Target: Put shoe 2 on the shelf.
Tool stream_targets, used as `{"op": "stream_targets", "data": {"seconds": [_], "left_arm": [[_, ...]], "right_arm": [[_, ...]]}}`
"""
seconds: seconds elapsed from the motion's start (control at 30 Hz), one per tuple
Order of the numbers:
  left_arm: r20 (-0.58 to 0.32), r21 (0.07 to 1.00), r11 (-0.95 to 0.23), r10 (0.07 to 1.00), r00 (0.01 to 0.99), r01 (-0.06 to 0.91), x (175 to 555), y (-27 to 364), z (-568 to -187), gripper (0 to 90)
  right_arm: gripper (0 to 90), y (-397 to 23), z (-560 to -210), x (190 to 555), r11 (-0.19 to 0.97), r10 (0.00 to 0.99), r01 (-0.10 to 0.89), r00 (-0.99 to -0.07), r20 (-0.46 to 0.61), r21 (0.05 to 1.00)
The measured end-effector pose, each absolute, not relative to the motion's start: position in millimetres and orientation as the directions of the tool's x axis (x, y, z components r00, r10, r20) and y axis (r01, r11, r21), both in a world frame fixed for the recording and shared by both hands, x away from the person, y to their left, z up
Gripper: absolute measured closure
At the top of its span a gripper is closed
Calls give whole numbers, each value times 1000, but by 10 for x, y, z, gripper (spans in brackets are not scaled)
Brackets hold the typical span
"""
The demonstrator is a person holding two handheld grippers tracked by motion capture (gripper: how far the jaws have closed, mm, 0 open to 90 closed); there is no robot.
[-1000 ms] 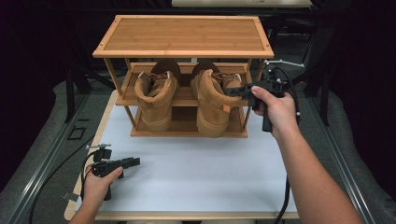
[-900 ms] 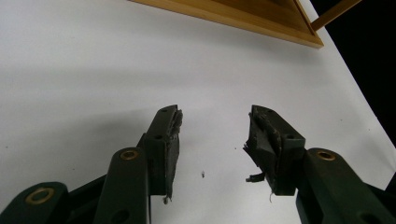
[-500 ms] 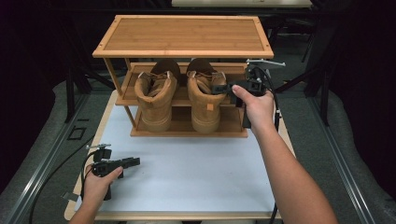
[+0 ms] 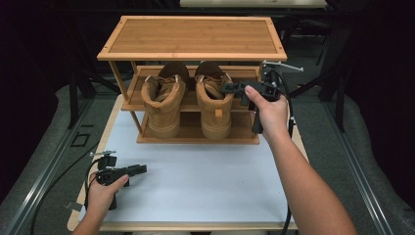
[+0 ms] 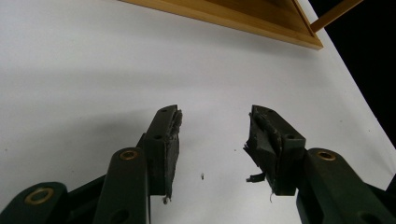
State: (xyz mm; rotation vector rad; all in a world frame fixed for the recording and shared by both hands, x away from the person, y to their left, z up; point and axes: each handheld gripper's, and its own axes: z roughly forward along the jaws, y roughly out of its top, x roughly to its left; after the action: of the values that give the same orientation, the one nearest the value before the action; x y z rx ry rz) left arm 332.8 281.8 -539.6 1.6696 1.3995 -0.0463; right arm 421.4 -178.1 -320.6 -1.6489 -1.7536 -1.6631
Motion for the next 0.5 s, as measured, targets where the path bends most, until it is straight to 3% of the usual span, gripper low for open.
{"op": "stream_targets", "data": {"seconds": [0.2, 0.5], "left_arm": [[-554, 627, 86, 748, 365, 774, 3379, 2823, -5261, 529], [-416, 756, 23, 788, 454, 654, 3515, 2871, -4547, 563]], "right_arm": [[512, -1862, -3103, 4138, -249, 576, 766, -374, 727, 592], [522, -2150, -3006, 3911, -207, 605, 710, -447, 659, 673]]}}
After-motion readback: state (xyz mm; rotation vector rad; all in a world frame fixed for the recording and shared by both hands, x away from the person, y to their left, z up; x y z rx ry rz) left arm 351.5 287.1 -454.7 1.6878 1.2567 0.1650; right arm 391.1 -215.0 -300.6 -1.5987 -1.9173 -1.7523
